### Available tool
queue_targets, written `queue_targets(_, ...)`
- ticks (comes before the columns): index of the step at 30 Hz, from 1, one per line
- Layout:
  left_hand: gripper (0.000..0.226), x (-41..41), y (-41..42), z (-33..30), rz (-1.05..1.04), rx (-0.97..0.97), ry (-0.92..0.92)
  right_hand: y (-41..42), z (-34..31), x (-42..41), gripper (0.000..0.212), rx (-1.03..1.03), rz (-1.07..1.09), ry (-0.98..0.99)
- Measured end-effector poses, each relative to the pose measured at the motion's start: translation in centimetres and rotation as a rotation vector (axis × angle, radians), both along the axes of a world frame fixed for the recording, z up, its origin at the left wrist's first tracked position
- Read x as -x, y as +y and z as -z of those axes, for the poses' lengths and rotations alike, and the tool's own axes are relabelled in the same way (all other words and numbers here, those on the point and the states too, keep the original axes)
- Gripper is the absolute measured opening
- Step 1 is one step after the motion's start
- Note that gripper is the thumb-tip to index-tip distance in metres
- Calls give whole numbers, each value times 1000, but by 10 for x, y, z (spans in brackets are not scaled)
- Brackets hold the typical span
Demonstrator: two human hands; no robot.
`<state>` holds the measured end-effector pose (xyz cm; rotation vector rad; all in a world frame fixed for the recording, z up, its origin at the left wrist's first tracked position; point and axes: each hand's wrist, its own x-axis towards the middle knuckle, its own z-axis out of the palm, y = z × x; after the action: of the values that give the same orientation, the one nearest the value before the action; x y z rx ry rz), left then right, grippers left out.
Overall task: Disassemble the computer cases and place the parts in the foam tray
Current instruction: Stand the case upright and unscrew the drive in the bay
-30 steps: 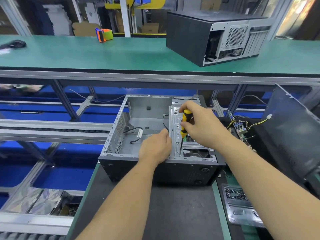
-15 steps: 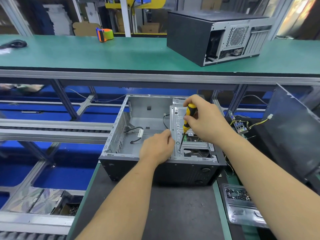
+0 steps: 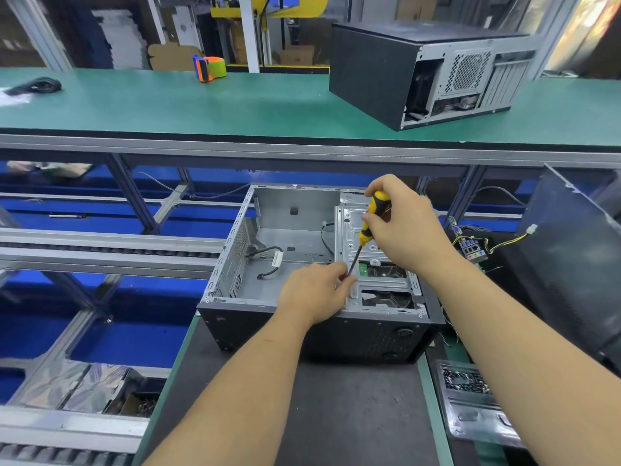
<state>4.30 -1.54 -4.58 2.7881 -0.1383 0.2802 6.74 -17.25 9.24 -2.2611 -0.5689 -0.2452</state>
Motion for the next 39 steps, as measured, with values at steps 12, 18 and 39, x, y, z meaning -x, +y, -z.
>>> queue_targets(12, 25, -12, 10, -27, -475, 709, 187, -28, 15, -7, 20, -60, 166, -28)
queue_targets(18, 31, -17, 14, -42, -733, 1798, 298, -48, 26, -6, 21, -48, 192, 2)
queue_targets(39, 28, -8, -6, -12, -417, 316, 246, -61, 38, -3, 23, -42, 186, 51)
